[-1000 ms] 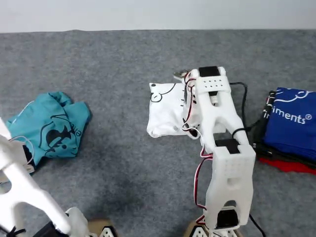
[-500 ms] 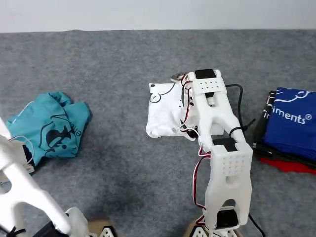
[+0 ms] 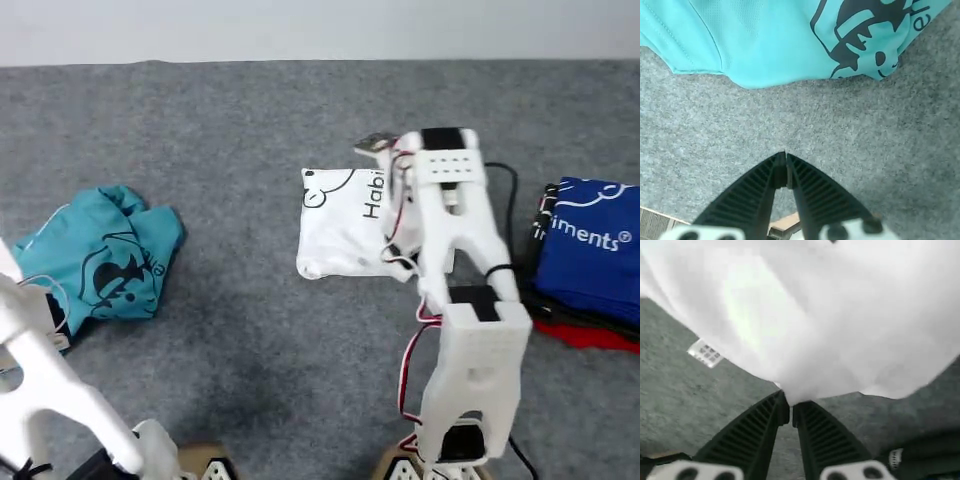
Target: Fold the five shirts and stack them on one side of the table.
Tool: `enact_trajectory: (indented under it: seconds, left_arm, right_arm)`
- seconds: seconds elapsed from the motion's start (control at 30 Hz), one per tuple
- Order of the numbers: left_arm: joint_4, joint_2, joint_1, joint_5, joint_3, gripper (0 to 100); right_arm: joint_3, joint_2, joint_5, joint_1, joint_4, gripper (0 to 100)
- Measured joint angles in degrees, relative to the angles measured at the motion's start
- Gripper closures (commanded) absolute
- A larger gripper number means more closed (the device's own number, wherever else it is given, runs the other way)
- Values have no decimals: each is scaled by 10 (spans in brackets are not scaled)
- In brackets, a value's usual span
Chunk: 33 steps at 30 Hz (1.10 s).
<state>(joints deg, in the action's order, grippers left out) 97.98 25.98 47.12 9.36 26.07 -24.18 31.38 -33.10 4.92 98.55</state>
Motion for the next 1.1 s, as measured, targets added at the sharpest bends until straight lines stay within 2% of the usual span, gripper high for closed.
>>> enact_trajectory:
  seconds: [0.27,0.43,0.53,0.7,0.77,0.97,1.1]
  left_arm:
    - [0,0,0,0,0,995]
    - [0,0,0,0,0,995]
    - [0,0,0,0,0,995]
    - [0,0,0,0,0,995]
    - [0,0,0,0,0,995]
    - [0,0,0,0,0,995]
    - [0,0,0,0,0,995]
  right_arm:
    - [0,-2,-98,-106,-47,987]
    - [0,-2,-123,-128,-58,984]
    - [0,-2,-125,-127,-77,946]
    - [0,-2,-125,-127,-84,805]
    - [0,-4,-112,-126,-84,781]
    - [-18,-56,-43,-113,-76,800]
    - [-19,-87,-34,-54,-25,959]
